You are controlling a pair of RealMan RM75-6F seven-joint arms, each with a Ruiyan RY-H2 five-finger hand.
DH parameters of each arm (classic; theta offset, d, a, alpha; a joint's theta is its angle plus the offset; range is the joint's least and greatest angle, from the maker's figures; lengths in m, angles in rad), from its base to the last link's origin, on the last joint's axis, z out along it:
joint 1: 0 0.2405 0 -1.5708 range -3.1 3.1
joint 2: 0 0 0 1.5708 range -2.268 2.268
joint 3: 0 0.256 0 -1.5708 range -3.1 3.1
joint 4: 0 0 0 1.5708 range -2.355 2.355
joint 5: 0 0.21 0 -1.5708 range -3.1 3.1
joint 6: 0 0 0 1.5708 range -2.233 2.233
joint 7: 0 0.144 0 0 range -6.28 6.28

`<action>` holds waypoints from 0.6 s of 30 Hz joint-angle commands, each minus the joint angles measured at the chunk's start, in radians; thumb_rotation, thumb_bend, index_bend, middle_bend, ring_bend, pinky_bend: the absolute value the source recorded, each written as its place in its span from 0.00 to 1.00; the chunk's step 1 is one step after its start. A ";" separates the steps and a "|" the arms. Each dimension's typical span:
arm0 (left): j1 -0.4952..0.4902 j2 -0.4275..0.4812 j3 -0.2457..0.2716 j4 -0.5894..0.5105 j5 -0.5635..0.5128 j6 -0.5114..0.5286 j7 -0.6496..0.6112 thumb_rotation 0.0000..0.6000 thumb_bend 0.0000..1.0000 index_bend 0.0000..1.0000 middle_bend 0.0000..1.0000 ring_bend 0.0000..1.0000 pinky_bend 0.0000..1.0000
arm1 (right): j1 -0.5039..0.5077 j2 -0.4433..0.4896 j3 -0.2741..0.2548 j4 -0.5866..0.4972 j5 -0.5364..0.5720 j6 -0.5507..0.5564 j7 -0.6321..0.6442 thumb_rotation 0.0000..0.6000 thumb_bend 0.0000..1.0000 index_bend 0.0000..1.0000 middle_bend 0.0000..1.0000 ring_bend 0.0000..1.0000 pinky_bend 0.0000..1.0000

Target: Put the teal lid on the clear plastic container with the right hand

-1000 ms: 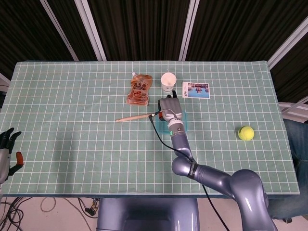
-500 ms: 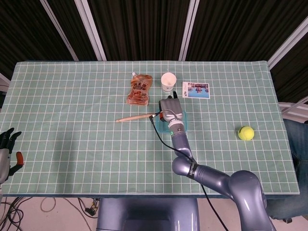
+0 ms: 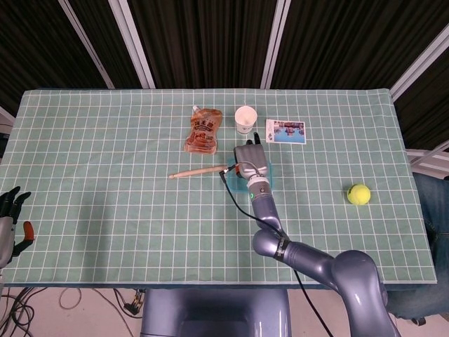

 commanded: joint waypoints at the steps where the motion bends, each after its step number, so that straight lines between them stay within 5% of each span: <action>1: 0.000 0.000 0.000 0.000 -0.001 0.000 0.000 1.00 0.66 0.11 0.00 0.00 0.00 | -0.002 0.001 -0.001 0.000 0.001 -0.003 -0.006 1.00 0.48 0.76 0.58 0.25 0.00; 18: 0.000 0.001 -0.002 0.000 -0.003 0.000 0.000 1.00 0.66 0.11 0.00 0.00 0.00 | -0.017 0.004 -0.011 -0.029 0.013 -0.020 -0.026 1.00 0.48 0.76 0.58 0.25 0.00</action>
